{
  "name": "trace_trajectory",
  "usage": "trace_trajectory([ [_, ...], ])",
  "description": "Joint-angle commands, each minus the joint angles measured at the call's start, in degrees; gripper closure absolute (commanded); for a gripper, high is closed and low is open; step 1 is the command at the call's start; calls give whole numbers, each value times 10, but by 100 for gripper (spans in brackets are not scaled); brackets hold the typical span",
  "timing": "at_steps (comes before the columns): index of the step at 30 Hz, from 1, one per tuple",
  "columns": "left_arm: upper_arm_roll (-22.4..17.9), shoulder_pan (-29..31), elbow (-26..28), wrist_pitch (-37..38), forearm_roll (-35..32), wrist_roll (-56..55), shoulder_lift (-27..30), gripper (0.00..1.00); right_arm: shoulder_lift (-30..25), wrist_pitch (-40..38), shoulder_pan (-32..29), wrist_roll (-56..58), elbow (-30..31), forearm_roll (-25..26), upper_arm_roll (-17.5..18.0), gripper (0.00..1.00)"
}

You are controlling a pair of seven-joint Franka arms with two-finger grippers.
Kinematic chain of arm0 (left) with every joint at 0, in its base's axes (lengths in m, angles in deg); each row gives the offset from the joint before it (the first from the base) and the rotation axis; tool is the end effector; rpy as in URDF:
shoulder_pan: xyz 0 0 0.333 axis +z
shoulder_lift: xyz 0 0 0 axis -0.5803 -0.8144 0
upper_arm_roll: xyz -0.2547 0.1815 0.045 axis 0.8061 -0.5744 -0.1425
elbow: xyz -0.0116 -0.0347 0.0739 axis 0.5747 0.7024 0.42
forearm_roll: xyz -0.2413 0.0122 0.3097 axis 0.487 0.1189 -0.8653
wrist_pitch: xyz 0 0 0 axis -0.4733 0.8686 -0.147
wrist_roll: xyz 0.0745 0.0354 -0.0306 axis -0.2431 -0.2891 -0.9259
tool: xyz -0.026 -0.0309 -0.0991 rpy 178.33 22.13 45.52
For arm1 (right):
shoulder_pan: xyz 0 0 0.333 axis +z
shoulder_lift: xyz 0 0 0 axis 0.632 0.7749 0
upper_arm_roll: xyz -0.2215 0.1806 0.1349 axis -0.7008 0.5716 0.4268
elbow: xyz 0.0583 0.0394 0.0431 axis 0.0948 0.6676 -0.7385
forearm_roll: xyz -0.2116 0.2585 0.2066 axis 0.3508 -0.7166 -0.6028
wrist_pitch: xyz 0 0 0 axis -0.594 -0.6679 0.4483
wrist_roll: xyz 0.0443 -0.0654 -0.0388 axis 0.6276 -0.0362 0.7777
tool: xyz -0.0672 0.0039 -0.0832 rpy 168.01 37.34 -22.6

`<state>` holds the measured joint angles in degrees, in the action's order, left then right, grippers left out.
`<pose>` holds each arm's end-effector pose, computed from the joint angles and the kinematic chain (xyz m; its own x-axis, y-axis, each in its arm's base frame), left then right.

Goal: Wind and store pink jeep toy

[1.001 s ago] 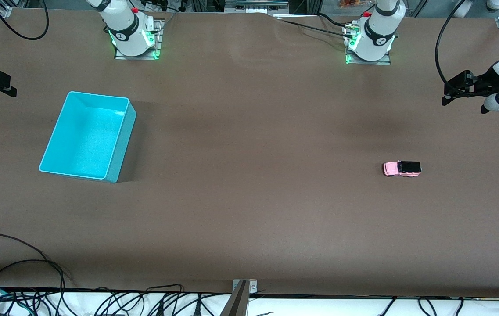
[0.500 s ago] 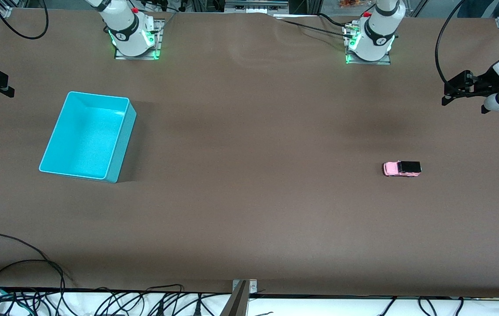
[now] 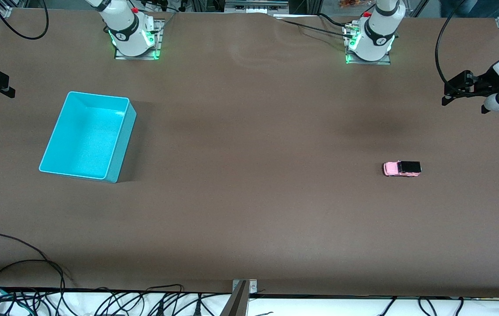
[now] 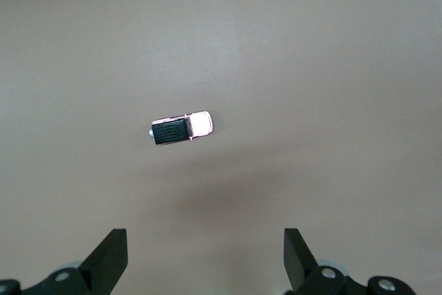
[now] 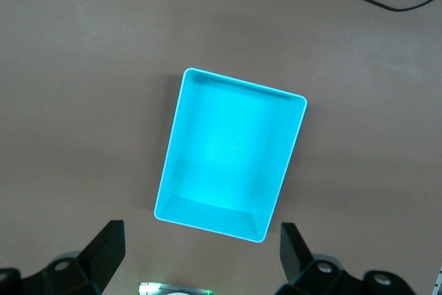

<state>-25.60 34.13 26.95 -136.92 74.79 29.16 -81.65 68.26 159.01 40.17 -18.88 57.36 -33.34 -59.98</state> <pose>0.5484 -0.0098 0.6190 0.9797 -0.1950 -0.0465 -0.1941 -0.9807 0.0232 0.5576 -0.0403 0.6476 0.9909 0.1232 -0.0549 0.1233 -0.9924 -0.0014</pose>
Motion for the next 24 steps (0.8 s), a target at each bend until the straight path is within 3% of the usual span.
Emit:
trace_trajectory([
  [1,-2,1,-5,9,15,-3,1,0,2,-4,3,-7,-11,7,10,0],
  [8,-2,1,-5,9,15,-3,1,0,2,-6,1,-2,-11,-15,8,0],
  [24,-2,1,-5,9,15,-3,1,0,2,-7,1,-4,-11,-13,8,0],
])
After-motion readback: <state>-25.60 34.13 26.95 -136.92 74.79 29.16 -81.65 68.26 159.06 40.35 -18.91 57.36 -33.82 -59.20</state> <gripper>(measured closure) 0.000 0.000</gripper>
